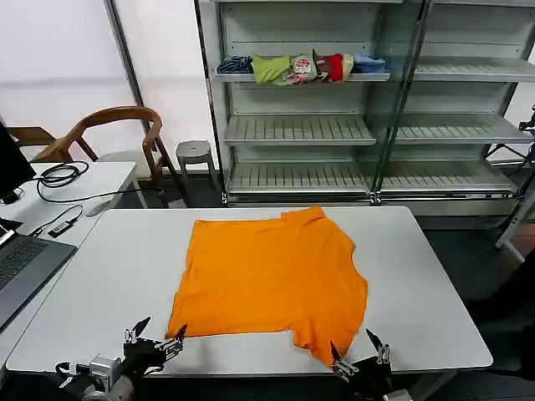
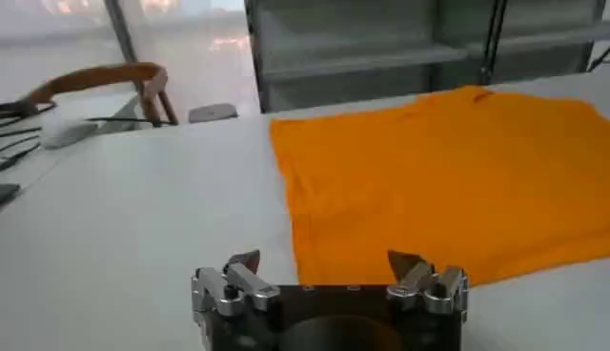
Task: Fold and organize the clothes.
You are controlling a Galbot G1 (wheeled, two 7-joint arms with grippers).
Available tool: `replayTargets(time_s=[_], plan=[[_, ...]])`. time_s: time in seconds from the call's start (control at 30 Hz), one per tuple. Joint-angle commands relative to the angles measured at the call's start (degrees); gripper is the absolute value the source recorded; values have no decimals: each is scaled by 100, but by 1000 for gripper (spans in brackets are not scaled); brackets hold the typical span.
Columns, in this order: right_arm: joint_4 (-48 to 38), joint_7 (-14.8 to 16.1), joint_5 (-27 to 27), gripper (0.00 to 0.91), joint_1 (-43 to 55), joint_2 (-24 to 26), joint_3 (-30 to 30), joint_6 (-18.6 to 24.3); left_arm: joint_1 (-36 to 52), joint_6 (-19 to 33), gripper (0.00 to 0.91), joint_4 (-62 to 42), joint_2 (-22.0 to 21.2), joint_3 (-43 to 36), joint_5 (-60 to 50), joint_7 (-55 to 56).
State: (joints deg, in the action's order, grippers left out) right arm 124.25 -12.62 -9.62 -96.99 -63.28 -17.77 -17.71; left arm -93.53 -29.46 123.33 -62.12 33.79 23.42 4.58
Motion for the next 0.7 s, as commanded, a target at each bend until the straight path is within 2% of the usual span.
replayTargets(time_s=[0.03, 0.7], plan=[[-57, -76, -5, 907, -7, 9, 106, -54, 180, -146, 907, -406, -33, -26, 62, 17], [-13, -115, 54, 907, -130, -7, 261, -190, 292, -135, 907, -573, -92, -47, 61, 40]])
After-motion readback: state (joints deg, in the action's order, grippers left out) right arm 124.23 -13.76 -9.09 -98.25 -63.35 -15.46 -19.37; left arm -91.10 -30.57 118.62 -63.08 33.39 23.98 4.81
